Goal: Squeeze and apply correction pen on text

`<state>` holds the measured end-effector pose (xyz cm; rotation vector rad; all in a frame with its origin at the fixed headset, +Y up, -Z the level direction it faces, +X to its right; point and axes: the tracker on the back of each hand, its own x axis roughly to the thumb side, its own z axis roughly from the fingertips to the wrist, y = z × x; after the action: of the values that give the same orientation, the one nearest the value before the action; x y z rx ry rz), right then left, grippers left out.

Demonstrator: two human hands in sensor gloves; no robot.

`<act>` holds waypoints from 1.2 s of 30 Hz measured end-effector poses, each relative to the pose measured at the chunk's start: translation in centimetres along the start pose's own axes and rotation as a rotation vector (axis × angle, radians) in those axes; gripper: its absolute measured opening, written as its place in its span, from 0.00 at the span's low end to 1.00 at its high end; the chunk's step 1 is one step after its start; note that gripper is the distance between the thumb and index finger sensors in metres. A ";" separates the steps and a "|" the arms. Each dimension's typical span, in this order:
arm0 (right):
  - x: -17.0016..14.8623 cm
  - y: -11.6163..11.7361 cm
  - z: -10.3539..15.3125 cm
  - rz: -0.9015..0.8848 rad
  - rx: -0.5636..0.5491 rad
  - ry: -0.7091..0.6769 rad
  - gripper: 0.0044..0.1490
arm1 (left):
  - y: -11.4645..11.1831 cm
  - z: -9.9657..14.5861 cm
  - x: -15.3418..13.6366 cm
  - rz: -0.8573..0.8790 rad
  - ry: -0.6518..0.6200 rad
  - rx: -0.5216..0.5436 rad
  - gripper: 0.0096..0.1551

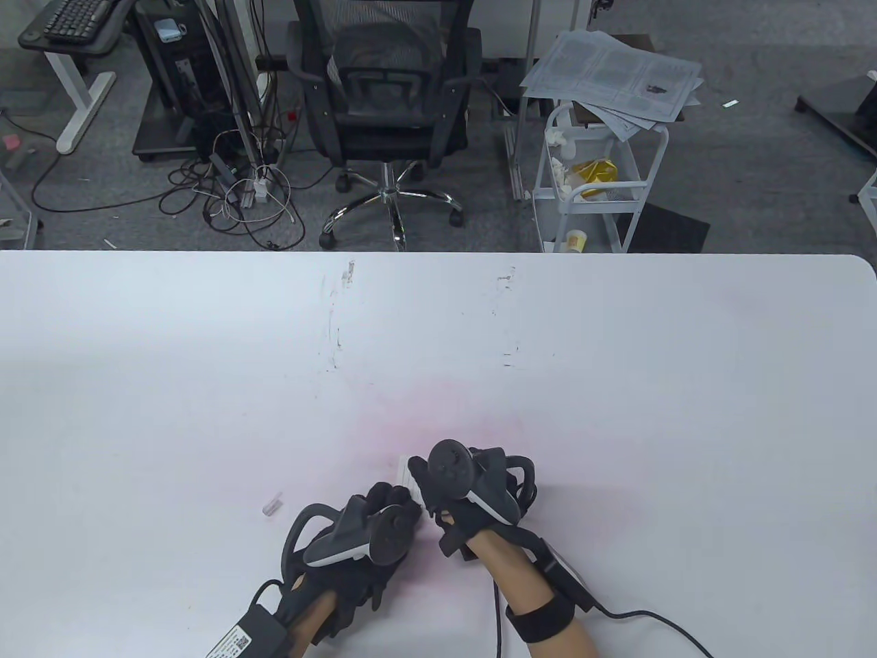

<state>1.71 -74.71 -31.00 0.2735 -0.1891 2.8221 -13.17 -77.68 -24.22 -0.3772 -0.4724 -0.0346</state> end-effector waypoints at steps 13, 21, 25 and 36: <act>0.2 0.0 -0.1 0.021 0.005 0.002 0.28 | 0.0 0.0 0.1 -0.008 0.003 -0.005 0.37; 0.0 -0.1 -0.2 0.006 0.008 0.015 0.28 | 0.0 0.0 0.1 -0.007 0.002 -0.006 0.37; 0.0 0.0 -0.2 0.002 0.013 0.009 0.28 | -0.1 0.0 0.1 -0.007 0.002 -0.006 0.37; -0.3 0.0 -0.3 -0.012 0.018 0.027 0.28 | -0.1 0.0 0.1 -0.009 0.003 -0.006 0.37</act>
<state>1.94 -74.73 -31.36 0.2398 -0.1558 2.8152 -13.06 -77.74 -24.14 -0.3812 -0.4713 -0.0456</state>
